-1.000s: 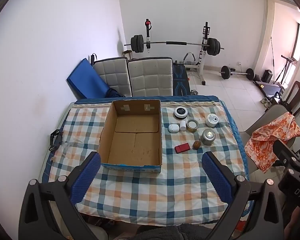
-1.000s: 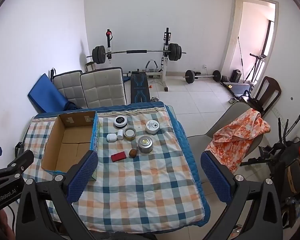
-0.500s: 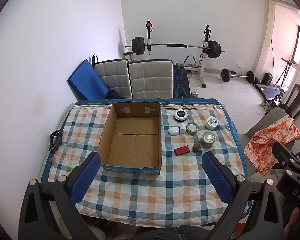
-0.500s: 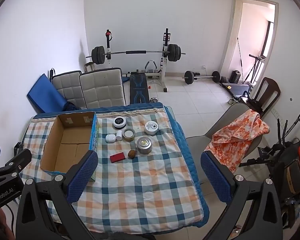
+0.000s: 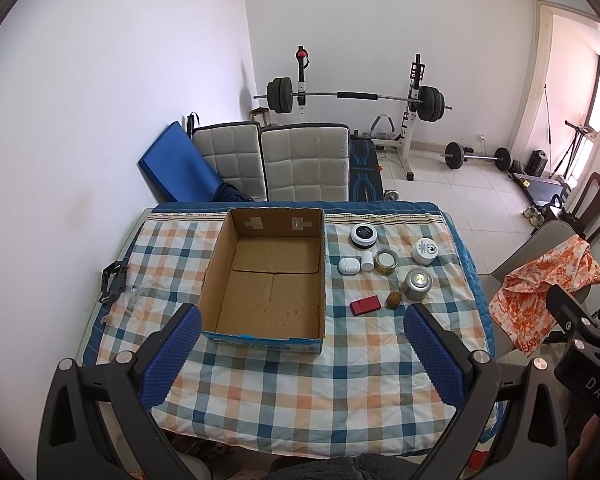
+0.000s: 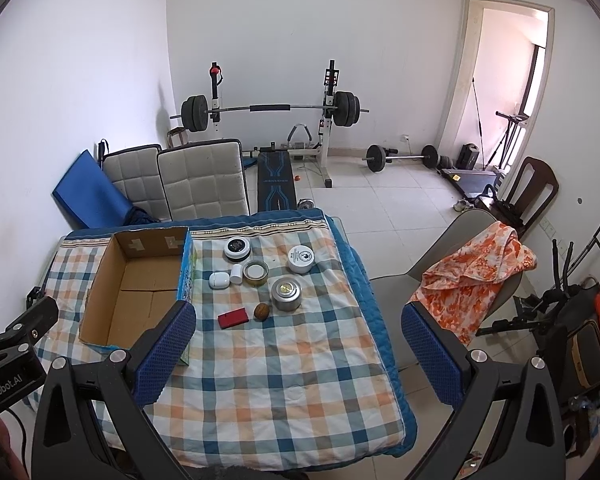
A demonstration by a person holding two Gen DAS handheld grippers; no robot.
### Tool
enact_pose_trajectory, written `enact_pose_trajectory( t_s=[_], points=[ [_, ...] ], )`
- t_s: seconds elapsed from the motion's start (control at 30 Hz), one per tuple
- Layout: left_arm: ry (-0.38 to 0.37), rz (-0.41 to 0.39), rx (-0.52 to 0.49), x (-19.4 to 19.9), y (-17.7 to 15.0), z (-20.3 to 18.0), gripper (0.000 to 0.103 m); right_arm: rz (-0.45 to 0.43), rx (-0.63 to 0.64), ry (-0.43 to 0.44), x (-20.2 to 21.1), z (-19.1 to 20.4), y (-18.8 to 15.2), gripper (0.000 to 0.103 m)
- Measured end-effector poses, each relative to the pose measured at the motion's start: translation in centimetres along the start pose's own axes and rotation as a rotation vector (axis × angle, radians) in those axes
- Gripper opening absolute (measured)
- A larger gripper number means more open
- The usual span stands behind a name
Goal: Organize rigid objects
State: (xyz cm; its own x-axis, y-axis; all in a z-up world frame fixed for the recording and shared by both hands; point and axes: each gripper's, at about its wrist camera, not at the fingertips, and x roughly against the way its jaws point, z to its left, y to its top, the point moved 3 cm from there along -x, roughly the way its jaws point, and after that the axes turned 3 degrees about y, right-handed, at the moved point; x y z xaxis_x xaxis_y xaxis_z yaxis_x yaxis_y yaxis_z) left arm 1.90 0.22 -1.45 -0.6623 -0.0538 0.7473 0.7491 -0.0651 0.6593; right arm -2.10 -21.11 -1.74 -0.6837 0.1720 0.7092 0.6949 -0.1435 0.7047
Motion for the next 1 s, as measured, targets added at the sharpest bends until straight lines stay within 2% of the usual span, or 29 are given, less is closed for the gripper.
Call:
enact_pose_trajectory(
  t_s=[0.6,1.0],
  points=[
    [0.005,-0.026,0.001,0.6,0.1,-0.1,0.103,-0.038,0.001,-0.016,1.2,0.7,1.7,0.103],
    [-0.001,-0.041,0.004,0.9,0.1,0.2,0.103,-0.061,0.002,-0.021,1.9,0.6,1.3,0.103]
  ],
)
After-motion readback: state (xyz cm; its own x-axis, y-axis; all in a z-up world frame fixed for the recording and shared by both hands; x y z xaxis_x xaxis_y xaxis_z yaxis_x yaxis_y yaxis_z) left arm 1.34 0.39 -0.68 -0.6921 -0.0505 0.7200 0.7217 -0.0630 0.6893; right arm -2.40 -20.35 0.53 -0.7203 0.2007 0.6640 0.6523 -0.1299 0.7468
